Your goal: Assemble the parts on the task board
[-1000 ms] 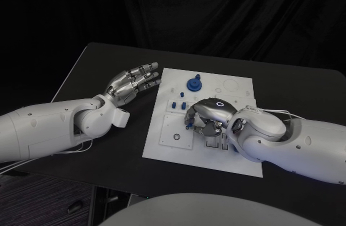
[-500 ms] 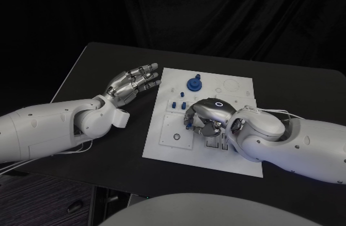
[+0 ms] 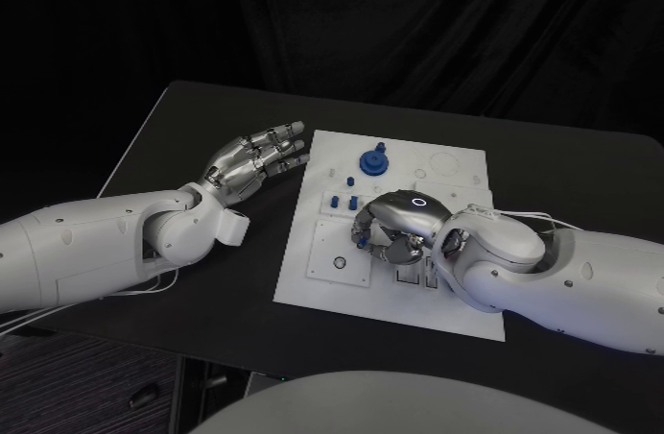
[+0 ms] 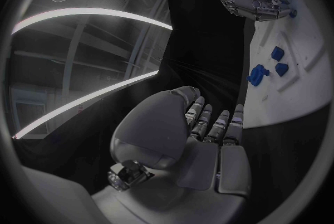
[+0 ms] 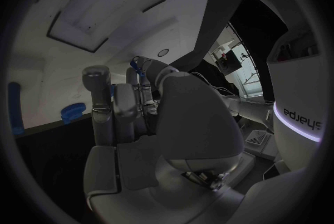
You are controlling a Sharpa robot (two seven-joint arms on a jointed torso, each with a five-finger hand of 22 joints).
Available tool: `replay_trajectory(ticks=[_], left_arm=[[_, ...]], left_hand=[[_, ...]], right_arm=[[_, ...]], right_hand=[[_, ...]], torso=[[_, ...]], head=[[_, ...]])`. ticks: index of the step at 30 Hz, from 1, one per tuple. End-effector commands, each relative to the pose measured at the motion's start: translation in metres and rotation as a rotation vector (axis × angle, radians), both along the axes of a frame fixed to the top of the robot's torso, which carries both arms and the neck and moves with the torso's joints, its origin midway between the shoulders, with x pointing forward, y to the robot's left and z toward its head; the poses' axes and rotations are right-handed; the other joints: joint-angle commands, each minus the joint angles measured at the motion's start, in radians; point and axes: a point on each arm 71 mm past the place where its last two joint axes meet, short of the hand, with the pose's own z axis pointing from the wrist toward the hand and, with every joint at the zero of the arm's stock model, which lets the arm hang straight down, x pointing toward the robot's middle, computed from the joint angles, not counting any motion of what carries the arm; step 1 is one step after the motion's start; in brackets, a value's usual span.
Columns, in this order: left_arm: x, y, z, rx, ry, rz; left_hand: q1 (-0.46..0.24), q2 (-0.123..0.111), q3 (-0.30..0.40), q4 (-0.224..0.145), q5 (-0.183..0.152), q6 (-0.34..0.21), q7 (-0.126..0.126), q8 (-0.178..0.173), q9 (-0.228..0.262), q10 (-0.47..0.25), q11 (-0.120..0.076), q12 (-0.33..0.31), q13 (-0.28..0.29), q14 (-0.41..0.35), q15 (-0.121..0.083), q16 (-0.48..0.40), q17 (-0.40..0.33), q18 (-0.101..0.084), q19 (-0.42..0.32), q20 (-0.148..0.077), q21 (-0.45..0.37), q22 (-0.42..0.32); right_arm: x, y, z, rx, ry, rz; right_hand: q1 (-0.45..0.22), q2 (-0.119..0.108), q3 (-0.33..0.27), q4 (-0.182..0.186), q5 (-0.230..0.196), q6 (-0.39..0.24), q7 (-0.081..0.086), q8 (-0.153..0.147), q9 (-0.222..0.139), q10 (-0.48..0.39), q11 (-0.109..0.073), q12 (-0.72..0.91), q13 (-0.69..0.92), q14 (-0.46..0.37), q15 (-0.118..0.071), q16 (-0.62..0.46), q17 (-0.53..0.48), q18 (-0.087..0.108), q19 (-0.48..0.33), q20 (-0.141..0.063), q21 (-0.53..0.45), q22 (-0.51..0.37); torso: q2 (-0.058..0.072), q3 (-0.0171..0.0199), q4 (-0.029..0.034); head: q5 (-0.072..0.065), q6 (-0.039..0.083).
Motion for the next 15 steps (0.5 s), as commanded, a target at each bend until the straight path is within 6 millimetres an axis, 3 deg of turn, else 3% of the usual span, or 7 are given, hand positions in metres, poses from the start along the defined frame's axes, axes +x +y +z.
replay_trajectory(ticks=[1,15], left_arm=[[-0.0005,-0.0010,0.0024,-0.032,-0.026,-0.004],[-0.0001,-0.0016,0.0010,-0.028,-0.020,-0.005]], left_hand=[[-0.001,-0.011,0.006,0.000,-0.004,0.005,0.001,0.005,0.002,-0.003,0.006,0.002,0.001,0.008,-0.002,0.004,0.001,-0.015,0.008,0.000,0.004,0.001],[-0.001,-0.011,0.007,0.000,-0.004,0.006,0.002,0.005,0.002,-0.004,0.006,0.001,0.001,0.009,-0.001,0.005,0.001,-0.016,0.008,0.000,0.004,0.000]], right_arm=[[-0.0011,-0.0012,-0.0036,-0.025,0.014,-0.012],[-0.0027,-0.0018,-0.0034,-0.020,0.017,-0.011]], right_hand=[[-0.009,0.003,-0.004,0.000,0.004,0.004,0.002,0.002,0.000,0.009,0.000,-0.005,0.000,0.006,-0.001,0.003,-0.001,-0.004,0.008,0.000,0.003,0.083],[-0.018,0.008,-0.007,0.006,0.003,0.007,0.000,0.000,0.004,0.015,0.000,-0.013,-0.007,0.006,-0.001,0.003,-0.002,-0.005,0.009,0.000,0.002,0.083]], torso=[[0.000,0.0004,0.0005],[-0.001,0.0008,-0.0010]], head=[[0.000,0.000],[0.002,0.000]])
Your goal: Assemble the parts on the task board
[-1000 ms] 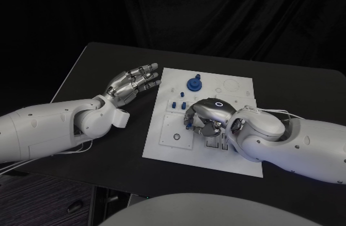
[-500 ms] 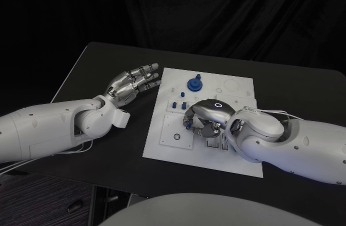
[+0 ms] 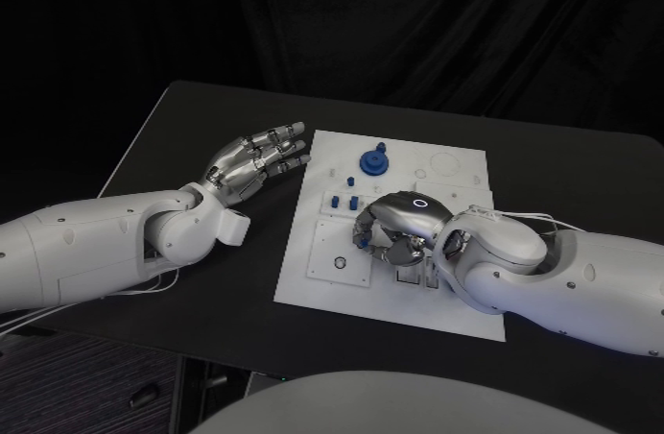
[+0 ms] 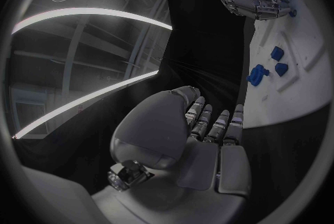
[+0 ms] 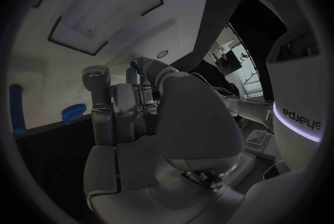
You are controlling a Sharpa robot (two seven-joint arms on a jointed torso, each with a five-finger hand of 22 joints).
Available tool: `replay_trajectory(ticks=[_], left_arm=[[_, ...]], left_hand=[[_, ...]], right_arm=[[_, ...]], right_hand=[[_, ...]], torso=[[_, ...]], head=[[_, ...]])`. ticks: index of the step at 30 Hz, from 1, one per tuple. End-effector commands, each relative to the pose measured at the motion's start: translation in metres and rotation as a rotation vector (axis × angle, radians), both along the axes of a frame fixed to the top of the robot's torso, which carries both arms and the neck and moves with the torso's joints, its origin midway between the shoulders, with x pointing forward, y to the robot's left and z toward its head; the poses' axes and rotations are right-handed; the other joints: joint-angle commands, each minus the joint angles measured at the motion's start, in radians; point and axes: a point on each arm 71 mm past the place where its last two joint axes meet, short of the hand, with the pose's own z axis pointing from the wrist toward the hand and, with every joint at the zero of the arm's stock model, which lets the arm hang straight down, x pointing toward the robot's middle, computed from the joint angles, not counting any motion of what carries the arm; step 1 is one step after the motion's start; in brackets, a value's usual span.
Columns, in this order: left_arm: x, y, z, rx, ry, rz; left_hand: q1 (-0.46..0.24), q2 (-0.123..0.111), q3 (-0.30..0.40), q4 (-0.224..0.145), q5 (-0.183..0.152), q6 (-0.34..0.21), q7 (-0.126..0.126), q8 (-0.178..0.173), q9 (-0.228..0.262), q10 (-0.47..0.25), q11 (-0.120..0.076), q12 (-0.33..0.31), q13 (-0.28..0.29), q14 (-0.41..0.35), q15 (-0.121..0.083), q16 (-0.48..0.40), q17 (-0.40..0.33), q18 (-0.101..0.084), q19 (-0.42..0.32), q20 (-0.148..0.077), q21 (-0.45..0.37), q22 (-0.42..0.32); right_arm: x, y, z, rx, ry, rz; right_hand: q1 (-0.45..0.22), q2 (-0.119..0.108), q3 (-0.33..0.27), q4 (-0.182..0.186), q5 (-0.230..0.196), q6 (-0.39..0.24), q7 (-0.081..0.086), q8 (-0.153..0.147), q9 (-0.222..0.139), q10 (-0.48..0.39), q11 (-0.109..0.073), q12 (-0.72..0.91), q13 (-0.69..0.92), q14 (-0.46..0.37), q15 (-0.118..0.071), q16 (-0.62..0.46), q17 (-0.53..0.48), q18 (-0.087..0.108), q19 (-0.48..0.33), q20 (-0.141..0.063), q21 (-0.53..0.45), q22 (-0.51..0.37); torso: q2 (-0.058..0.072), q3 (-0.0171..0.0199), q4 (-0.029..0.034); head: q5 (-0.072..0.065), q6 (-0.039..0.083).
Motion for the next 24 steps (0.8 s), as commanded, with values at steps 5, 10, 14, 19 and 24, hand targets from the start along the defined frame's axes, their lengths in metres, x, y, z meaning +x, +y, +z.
replay_trajectory(ticks=[5,10,14,19,24], left_arm=[[-0.0003,-0.0019,0.0013,-0.027,-0.019,-0.006],[-0.0002,-0.0021,0.0010,-0.026,-0.017,-0.007],[-0.0003,-0.0022,0.0008,-0.024,-0.015,-0.007],[-0.0002,-0.0023,0.0005,-0.023,-0.013,-0.008],[-0.0001,-0.0025,0.0002,-0.023,-0.011,-0.009]], left_hand=[[-0.002,-0.012,0.008,0.001,-0.005,0.004,0.001,0.005,0.001,-0.004,0.006,0.001,0.001,0.005,0.002,0.005,0.002,-0.017,0.008,0.000,0.004,0.001],[-0.002,-0.012,0.008,0.002,-0.007,0.003,0.001,0.005,0.001,-0.005,0.006,0.000,0.001,0.005,0.002,0.005,0.002,-0.018,0.009,0.000,0.004,0.000],[-0.002,-0.012,0.008,0.002,-0.007,0.003,0.001,0.005,0.001,-0.005,0.006,0.000,0.001,0.005,0.002,0.005,0.002,-0.018,0.009,0.000,0.004,0.000],[-0.003,-0.013,0.009,0.003,-0.008,0.003,0.001,0.005,0.001,-0.005,0.006,-0.001,0.000,0.005,0.003,0.005,0.002,-0.018,0.009,0.000,0.004,0.000],[-0.004,-0.013,0.009,0.004,-0.008,0.003,0.001,0.005,0.001,-0.005,0.006,-0.001,0.000,0.005,0.003,0.006,0.002,-0.019,0.009,0.000,0.004,0.000]], right_arm=[[-0.0014,-0.0008,-0.0026,-0.004,0.018,-0.014],[-0.0009,-0.0010,-0.0024,0.003,0.018,-0.016],[-0.0004,-0.0012,-0.0025,0.006,0.022,-0.019],[-0.0002,-0.0011,-0.0025,0.009,0.024,-0.020],[-0.0001,-0.0012,-0.0024,0.012,0.025,-0.022]], right_hand=[[-0.025,0.015,-0.008,0.011,0.011,0.014,-0.002,0.002,0.009,0.015,-0.001,-0.022,-0.013,0.009,-0.002,0.006,0.002,-0.005,0.011,-0.001,0.005,0.083],[-0.031,0.024,-0.009,0.015,0.020,0.014,-0.003,-0.002,0.015,0.023,-0.002,-0.040,-0.025,0.012,-0.002,0.008,0.004,-0.005,0.013,-0.001,0.007,0.083],[-0.031,0.027,-0.009,0.015,0.023,0.013,-0.003,-0.003,0.017,0.026,-0.002,-0.044,-0.028,0.012,-0.003,0.008,0.004,-0.006,0.014,-0.001,0.008,0.084],[-0.034,0.032,-0.009,0.016,0.025,0.011,-0.003,-0.007,0.020,0.030,-0.001,-0.054,-0.034,0.013,-0.002,0.007,0.003,-0.005,0.014,-0.001,0.006,0.083],[-0.035,0.037,-0.008,0.017,0.026,0.008,-0.003,-0.010,0.022,0.033,-0.001,-0.060,-0.038,0.013,-0.002,0.007,0.002,-0.005,0.014,-0.001,0.006,0.083]], torso=[[0.000,0.0005,0.0001],[-0.001,0.0004,0.0003],[-0.001,0.0001,-0.0005],[0.000,-0.0001,0.0000],[0.001,-0.0005,0.0013]], head=[[0.000,0.000],[0.001,0.000],[0.003,0.000],[0.004,0.000],[0.004,0.000]])
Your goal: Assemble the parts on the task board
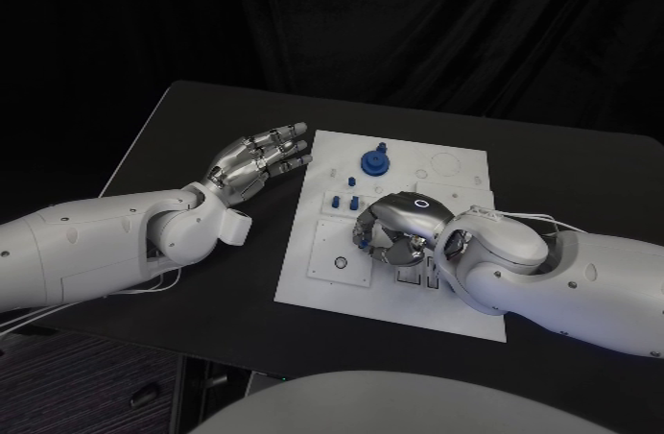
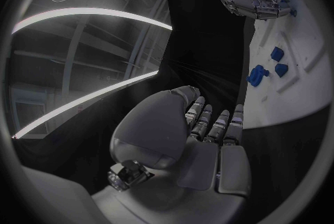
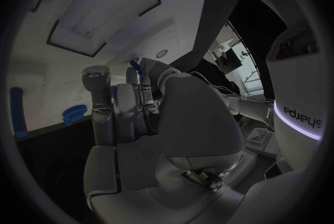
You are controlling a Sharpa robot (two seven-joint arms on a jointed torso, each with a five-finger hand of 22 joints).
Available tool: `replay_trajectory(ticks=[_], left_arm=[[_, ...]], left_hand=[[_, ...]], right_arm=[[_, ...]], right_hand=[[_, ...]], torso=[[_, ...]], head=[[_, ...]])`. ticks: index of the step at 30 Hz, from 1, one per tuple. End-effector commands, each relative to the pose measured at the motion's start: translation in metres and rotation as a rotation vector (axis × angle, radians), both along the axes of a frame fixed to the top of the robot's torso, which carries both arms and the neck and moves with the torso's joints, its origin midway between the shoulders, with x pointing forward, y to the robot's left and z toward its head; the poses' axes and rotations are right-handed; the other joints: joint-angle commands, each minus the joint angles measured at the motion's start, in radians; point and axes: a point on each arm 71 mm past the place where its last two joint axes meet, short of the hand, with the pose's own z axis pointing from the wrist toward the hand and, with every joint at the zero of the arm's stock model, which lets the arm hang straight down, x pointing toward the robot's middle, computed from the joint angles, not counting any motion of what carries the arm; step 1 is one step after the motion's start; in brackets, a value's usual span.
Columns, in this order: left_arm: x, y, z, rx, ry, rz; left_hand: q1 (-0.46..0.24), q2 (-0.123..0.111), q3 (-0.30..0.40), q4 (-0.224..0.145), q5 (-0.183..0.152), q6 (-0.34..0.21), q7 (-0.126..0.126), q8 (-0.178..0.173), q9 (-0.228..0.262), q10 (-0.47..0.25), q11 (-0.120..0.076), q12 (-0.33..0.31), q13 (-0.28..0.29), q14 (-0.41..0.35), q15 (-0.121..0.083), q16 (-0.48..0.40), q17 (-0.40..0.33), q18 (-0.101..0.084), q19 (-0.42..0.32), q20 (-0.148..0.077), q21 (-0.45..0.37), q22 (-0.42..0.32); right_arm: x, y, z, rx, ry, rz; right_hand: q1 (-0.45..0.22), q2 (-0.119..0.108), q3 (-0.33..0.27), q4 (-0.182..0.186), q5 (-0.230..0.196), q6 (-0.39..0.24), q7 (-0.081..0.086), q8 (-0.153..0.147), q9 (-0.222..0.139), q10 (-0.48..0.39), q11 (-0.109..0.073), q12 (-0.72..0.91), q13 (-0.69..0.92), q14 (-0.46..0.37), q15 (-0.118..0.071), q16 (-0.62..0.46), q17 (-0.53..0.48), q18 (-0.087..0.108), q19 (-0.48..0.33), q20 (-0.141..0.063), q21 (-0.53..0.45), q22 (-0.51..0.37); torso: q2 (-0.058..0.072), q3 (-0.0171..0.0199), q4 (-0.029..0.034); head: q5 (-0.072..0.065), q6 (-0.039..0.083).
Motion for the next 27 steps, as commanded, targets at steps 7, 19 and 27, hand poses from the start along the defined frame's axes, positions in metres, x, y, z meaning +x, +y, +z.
replay_trajectory(ticks=[7,19,27], left_arm=[[0.000,-0.001,0.000,-0.020,-0.008,-0.009],[-0.001,-0.001,-0.001,-0.019,-0.003,-0.009],[-0.001,0.000,-0.001,-0.018,-0.001,-0.008]], left_hand=[[0.000,-0.009,0.006,0.003,-0.005,0.002,0.001,0.004,0.001,-0.001,0.003,-0.001,0.001,0.005,0.003,0.006,0.001,-0.019,0.009,0.000,0.004,0.000],[-0.001,-0.009,0.007,0.005,-0.006,0.001,0.001,0.004,0.001,-0.001,0.003,-0.001,0.001,0.005,0.003,0.006,0.001,-0.020,0.009,0.000,0.004,0.000],[-0.001,-0.009,0.007,0.005,-0.006,0.001,0.001,0.004,0.001,-0.001,0.003,-0.001,0.001,0.005,0.003,0.006,0.001,-0.020,0.009,0.000,0.004,0.000]], right_arm=[[0.000,-0.002,-0.002,0.023,0.024,-0.026],[0.001,-0.006,-0.001,0.055,0.050,-0.050],[-0.002,-0.012,0.003,0.100,0.046,-0.065]], right_hand=[[0.003,0.019,0.002,0.004,0.008,-0.005,0.000,-0.010,0.007,0.013,0.003,-0.018,-0.009,0.007,-0.001,0.003,0.000,-0.005,0.008,-0.001,0.001,0.083],[0.008,0.030,0.011,-0.001,0.012,-0.011,0.003,-0.018,0.010,0.019,0.004,-0.030,-0.017,0.008,-0.001,0.003,-0.001,-0.005,0.008,-0.001,-0.001,0.083],[0.014,0.030,0.015,-0.011,0.006,-0.008,0.004,-0.021,0.014,0.028,0.003,-0.036,-0.022,0.010,-0.001,0.005,0.001,-0.006,0.011,-0.001,0.004,0.084]], torso=[[0.002,-0.0004,0.0010],[0.001,0.0000,0.0000],[0.000,-0.0006,0.0014]], head=[[0.004,0.000],[0.013,0.000],[0.022,0.000]])
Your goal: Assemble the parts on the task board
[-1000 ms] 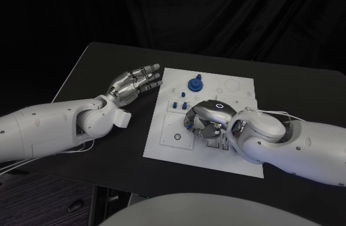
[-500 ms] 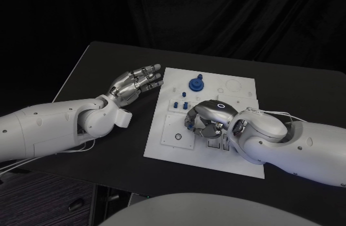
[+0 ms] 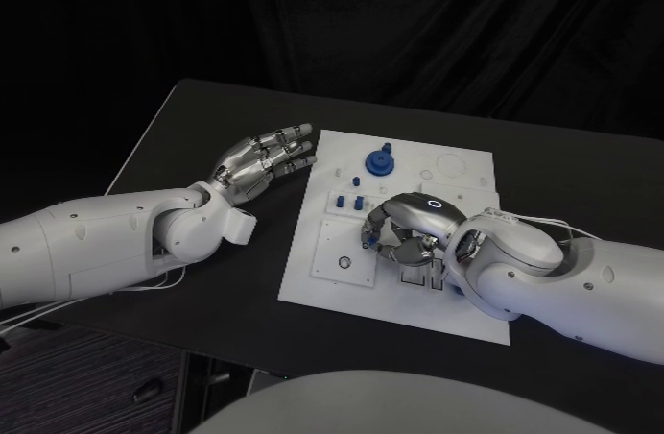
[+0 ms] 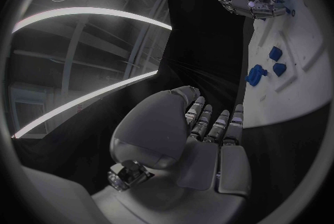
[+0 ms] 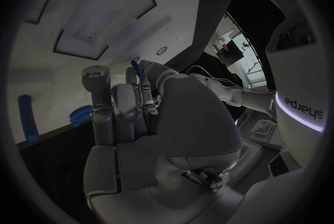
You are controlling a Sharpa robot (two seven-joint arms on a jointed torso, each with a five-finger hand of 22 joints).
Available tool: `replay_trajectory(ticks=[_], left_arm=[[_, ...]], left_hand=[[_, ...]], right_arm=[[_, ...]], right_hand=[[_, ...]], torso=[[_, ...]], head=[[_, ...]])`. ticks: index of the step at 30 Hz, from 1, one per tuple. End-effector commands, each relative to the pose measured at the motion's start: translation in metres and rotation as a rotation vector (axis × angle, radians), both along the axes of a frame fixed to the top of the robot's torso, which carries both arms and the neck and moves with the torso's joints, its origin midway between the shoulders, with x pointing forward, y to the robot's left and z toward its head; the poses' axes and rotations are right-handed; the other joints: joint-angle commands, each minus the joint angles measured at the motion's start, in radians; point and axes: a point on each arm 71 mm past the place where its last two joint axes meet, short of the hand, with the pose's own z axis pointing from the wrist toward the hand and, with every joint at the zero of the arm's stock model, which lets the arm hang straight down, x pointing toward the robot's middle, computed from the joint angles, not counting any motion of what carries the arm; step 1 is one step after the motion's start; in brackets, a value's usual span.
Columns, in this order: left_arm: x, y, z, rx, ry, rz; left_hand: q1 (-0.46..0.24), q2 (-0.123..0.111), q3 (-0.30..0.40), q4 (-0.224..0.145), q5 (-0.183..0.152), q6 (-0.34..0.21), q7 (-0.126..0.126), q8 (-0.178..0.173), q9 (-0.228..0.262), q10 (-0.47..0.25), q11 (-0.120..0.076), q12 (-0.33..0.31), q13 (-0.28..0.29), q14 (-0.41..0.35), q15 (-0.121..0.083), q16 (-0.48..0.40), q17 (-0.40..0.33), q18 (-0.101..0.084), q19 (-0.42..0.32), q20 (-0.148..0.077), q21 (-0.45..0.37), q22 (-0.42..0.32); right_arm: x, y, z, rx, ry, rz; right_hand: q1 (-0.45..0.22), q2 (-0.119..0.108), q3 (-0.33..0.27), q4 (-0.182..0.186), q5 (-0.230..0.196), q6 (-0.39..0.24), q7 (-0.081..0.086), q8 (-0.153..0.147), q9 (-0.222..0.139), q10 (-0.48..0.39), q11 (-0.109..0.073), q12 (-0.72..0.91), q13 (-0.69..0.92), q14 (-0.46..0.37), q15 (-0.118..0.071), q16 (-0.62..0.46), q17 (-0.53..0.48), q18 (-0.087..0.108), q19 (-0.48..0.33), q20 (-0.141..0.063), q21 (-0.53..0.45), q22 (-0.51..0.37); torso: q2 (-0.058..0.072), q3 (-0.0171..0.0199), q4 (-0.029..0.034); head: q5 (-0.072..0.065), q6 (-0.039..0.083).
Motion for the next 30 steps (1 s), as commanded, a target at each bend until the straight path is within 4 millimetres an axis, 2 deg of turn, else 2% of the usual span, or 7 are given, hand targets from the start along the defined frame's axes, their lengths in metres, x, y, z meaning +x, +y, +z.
replay_trajectory(ticks=[1,6,14,21,30], left_arm=[[-0.0009,-0.0007,0.0007,-0.018,-0.006,-0.007],[-0.0009,0.0002,0.0006,-0.016,-0.006,-0.004],[0.0002,-0.0012,-0.0004,-0.033,0.011,0.002],[0.0004,-0.0014,-0.0014,-0.040,0.019,0.005],[0.0005,-0.0019,-0.0021,-0.040,0.023,0.004]], left_hand=[[-0.001,-0.009,0.004,0.002,-0.006,0.001,0.001,0.004,0.001,-0.001,0.003,-0.001,0.001,0.005,0.003,0.006,0.001,-0.020,0.009,0.000,0.004,0.000],[-0.002,-0.009,0.005,0.003,-0.007,0.001,0.001,0.004,0.001,-0.001,0.004,-0.001,0.001,0.005,0.003,0.006,0.001,-0.021,0.009,0.000,0.004,0.000],[-0.003,-0.009,0.005,0.004,-0.007,0.004,0.002,0.004,0.001,0.000,0.004,0.001,0.001,0.006,0.003,0.007,0.001,-0.022,0.010,0.000,0.004,0.000],[-0.003,-0.010,0.005,0.005,-0.006,0.006,0.002,0.005,0.002,-0.001,0.003,0.000,0.001,0.006,0.003,0.007,0.001,-0.022,0.009,0.000,0.004,-0.001],[-0.003,-0.010,0.005,0.005,-0.006,0.006,0.002,0.005,0.002,-0.001,0.003,0.000,0.001,0.006,0.003,0.007,0.001,-0.022,0.009,0.000,0.004,-0.001]], right_arm=[[-0.0020,-0.0033,0.0038,0.055,0.000,-0.024],[-0.0014,-0.0091,0.0066,0.067,0.005,-0.042],[0.0002,-0.0117,0.0064,0.062,0.018,-0.051],[0.0000,-0.0106,0.0056,0.079,0.055,-0.057],[0.0026,-0.0090,0.0040,0.081,0.067,-0.059]], right_hand=[[0.004,0.007,0.002,-0.005,-0.003,0.004,0.005,-0.003,0.006,0.011,0.000,-0.007,-0.002,0.008,0.001,0.006,0.002,-0.006,0.008,0.002,0.007,0.085],[0.006,0.005,0.003,-0.009,-0.006,0.006,0.005,-0.003,0.008,0.015,-0.001,-0.009,-0.004,0.008,0.001,0.006,0.002,-0.007,0.009,0.002,0.009,0.086],[0.006,0.002,0.002,-0.014,-0.019,0.010,0.005,-0.006,0.011,0.020,-0.001,-0.014,-0.007,0.008,0.001,0.005,0.000,-0.007,0.010,0.002,0.010,0.086],[-0.001,0.014,0.005,-0.008,-0.029,0.008,0.004,-0.012,0.012,0.030,-0.001,-0.020,-0.012,0.011,0.001,0.007,0.003,-0.007,0.012,0.002,0.013,0.086],[0.010,0.013,0.009,-0.023,-0.053,0.008,0.005,-0.022,0.014,0.037,-0.002,-0.030,-0.018,0.011,-0.001,0.006,0.001,-0.007,0.013,0.000,0.012,0.086]], torso=[[0.000,-0.0007,0.0004],[0.000,-0.0002,-0.0010],[-0.001,-0.0014,0.0012],[-0.002,-0.0032,0.0006],[0.000,-0.0011,0.0011]], head=[[0.005,0.000],[0.008,0.000],[0.009,0.000],[0.017,0.000],[0.019,0.000]])
